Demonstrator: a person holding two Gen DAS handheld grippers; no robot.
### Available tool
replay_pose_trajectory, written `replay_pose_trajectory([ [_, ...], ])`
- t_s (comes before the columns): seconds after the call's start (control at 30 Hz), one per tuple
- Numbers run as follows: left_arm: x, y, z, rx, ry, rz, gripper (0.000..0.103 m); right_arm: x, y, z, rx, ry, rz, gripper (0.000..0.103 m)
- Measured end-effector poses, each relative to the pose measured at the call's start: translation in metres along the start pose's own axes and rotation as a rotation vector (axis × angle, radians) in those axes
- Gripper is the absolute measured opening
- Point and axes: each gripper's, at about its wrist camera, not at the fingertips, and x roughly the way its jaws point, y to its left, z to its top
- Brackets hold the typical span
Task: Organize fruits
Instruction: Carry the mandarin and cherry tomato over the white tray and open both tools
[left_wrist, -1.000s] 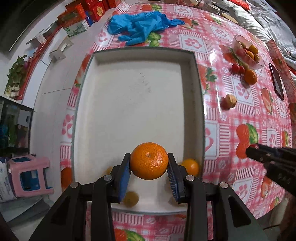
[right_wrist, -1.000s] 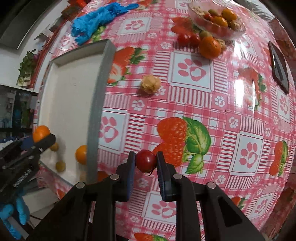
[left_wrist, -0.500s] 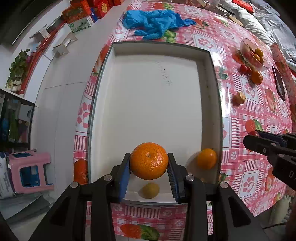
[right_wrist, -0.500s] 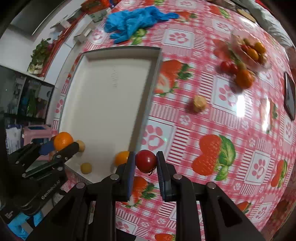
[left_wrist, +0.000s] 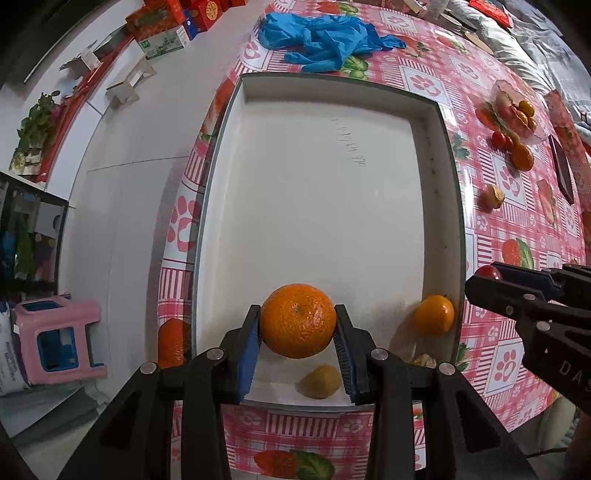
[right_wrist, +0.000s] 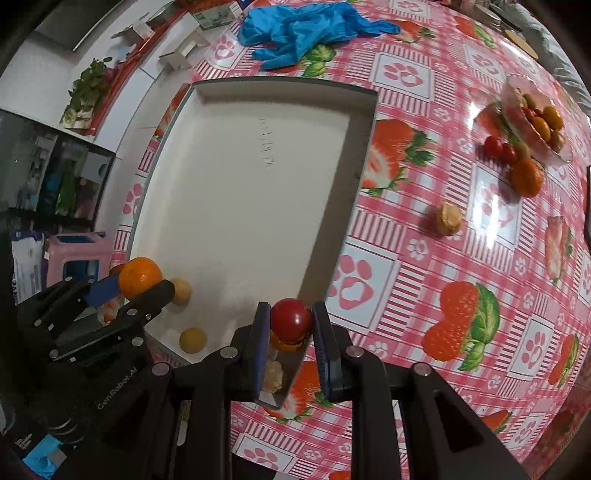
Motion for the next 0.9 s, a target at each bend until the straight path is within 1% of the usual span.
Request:
replay_pose_trajectory([
  [0.37,0.011,0.003,0.002,0.009,0.026,-0.008,0.039,0.012,0.009,0.008,-0.014,0.025,-0.002,0.024],
  [0.9,0.03,0.004,0.009,0.005,0.065,-0.005,0.039,0.043,0.027,0.018,-0.053,0.074,-0.022,0.025],
])
